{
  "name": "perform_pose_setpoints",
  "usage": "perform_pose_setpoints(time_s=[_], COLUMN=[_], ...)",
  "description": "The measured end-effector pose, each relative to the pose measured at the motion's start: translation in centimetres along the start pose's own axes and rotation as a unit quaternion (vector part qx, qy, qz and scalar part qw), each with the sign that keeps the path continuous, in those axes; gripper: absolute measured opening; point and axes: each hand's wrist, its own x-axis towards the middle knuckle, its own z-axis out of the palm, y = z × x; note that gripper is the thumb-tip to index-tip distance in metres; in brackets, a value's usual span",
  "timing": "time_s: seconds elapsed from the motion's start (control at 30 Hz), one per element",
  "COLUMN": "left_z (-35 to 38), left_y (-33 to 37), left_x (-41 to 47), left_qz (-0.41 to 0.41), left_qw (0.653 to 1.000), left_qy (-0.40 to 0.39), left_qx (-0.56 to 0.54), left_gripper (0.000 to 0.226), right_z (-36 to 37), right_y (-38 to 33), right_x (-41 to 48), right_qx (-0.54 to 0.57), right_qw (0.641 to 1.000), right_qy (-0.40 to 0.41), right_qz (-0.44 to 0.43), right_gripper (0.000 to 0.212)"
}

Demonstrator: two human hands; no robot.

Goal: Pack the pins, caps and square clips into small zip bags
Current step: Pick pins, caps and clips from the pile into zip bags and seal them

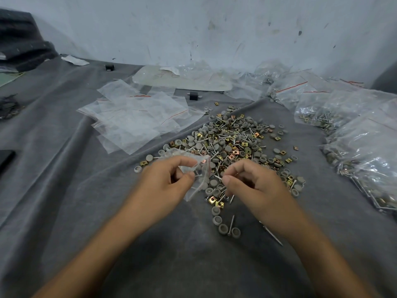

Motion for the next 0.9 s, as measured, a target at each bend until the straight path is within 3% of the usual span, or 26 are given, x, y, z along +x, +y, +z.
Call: perform_pose_setpoints(time_s=[0.2,0.4,0.5,0.6,0.7,0.8,0.9], left_z=[0.0,0.0,0.0,-0.1,-0.3,-0.4,-0.7], left_y=[-0.1,-0.1,0.2,0.5,0.8,0.8,0.6], left_x=[0.0,0.0,0.0,0.0,0.0,0.0,0.3], left_qz=[0.002,0.002,0.0,0.0,0.006,0.009,0.006], left_qw=[1.0,1.0,1.0,1.0,1.0,1.0,0.999], left_qy=[-0.012,-0.012,-0.006,0.004,0.011,0.017,0.038], left_qx=[-0.005,-0.008,-0.001,-0.007,-0.002,0.009,0.002], left_gripper=[0.017,0.017,0.016,0.016,0.016,0.015,0.016], right_z=[2.4,3.0,2.5,1.6,2.4,4.5,6.2], right_y=[-0.3,-0.2,-0.1,0.1,0.4,0.2,-0.7], right_x=[0.6,0.7,0.7,0.4,-0.2,-0.6,-1.0], right_qx=[0.196,0.246,0.123,-0.006,-0.12,-0.259,-0.285], right_qw=[0.978,0.965,0.99,0.996,0.982,0.951,0.94], right_qy=[-0.004,-0.013,-0.021,-0.091,-0.148,-0.154,-0.151], right_qz=[0.073,0.091,0.062,0.026,-0.004,-0.072,-0.108], right_gripper=[0.009,0.019,0.011,0.009,0.028,0.056,0.063])
